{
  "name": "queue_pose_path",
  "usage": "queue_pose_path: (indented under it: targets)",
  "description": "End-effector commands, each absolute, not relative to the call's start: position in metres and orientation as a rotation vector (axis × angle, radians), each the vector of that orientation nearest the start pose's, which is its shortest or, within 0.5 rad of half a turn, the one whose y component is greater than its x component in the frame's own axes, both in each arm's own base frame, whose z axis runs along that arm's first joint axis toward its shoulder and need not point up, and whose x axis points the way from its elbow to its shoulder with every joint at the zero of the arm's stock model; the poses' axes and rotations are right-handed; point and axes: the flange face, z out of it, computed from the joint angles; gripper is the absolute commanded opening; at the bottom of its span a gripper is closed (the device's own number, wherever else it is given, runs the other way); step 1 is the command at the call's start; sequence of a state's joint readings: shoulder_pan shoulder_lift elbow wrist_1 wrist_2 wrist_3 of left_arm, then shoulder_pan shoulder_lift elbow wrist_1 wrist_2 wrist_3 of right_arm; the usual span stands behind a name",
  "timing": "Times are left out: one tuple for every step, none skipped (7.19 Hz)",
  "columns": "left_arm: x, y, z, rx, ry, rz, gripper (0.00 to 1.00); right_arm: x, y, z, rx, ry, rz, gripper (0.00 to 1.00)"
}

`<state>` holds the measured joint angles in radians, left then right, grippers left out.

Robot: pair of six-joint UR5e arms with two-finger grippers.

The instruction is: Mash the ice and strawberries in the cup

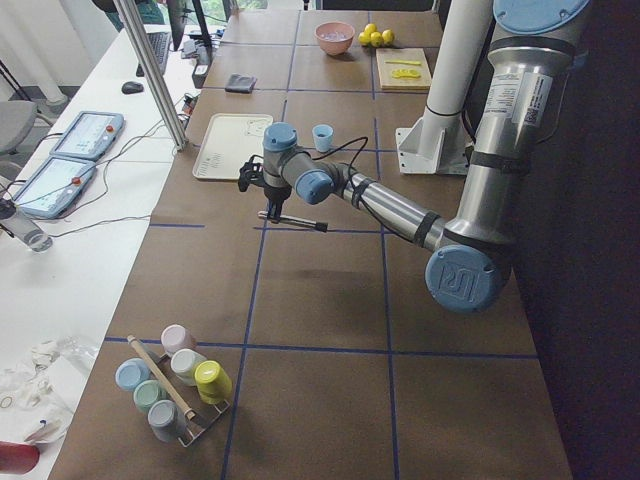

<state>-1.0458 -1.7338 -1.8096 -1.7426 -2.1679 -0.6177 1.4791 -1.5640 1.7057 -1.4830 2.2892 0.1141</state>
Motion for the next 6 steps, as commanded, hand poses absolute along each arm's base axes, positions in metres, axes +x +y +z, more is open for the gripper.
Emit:
queue_pose_path:
  targets:
    - [0.173, -0.517, 0.518, 0.055, 0.7, 0.154, 0.0, 0.021, -0.509, 0.586, 0.138, -0.736, -0.056, 1.0]
    - [0.148, -0.512, 0.547, 0.039, 0.686, 0.122, 0.0, 0.02, -0.509, 0.587, 0.136, -0.735, -0.057, 1.0]
    - [0.131, -0.501, 0.574, 0.008, 0.729, 0.089, 0.0, 0.019, -0.51, 0.586, 0.137, -0.736, -0.059, 1.0]
    - [0.104, -0.495, 0.614, -0.006, 0.81, 0.047, 0.0, 0.019, -0.511, 0.584, 0.141, -0.737, -0.06, 1.0]
    - [0.103, -0.495, 0.649, 0.01, 0.822, 0.047, 0.0, 0.02, -0.511, 0.584, 0.141, -0.737, -0.059, 1.0]
    - [0.105, -0.5, 0.667, 0.018, 0.828, 0.026, 0.0, 0.02, -0.511, 0.584, 0.141, -0.737, -0.059, 1.0]
